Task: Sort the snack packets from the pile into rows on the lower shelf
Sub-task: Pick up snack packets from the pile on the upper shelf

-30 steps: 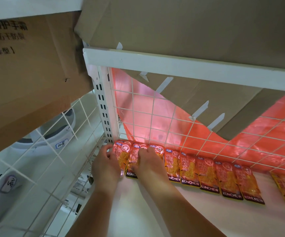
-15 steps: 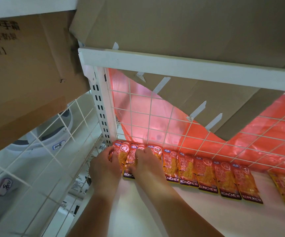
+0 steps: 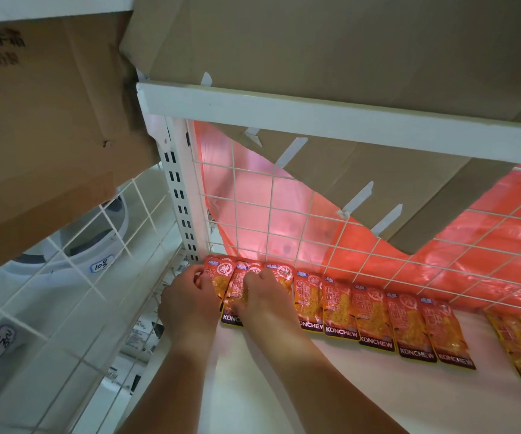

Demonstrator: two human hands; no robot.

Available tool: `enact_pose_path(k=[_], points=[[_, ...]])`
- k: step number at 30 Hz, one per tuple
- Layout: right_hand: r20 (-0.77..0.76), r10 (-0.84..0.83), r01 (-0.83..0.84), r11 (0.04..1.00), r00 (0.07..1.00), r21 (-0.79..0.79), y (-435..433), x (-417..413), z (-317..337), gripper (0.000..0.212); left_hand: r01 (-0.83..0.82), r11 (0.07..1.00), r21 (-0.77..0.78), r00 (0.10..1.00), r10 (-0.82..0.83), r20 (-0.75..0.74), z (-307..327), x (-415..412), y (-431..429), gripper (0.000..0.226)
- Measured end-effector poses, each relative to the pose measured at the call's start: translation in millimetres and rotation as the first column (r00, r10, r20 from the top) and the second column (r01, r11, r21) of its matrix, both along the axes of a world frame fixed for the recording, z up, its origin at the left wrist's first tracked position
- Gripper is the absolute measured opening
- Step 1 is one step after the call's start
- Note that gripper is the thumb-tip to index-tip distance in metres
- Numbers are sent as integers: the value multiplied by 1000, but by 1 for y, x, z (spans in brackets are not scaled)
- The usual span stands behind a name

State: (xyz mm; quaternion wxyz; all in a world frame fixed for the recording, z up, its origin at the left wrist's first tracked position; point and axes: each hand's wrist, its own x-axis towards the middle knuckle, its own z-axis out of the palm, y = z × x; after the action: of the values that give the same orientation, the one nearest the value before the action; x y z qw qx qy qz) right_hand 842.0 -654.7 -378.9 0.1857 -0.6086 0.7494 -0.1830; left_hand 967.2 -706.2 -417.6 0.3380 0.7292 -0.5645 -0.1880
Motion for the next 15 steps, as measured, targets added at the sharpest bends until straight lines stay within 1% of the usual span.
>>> enact_pose_path(k=[6,15], points=[[-7,6,-6,1000,1000,-10,1,-1,-2,38,-43,998,38,998,44,-36,0,0,-5,28],[1,0,0,1000,1000,-13,0,-1,-3,40,-53,998,23,998,54,-36,-2,-1,-5,26]])
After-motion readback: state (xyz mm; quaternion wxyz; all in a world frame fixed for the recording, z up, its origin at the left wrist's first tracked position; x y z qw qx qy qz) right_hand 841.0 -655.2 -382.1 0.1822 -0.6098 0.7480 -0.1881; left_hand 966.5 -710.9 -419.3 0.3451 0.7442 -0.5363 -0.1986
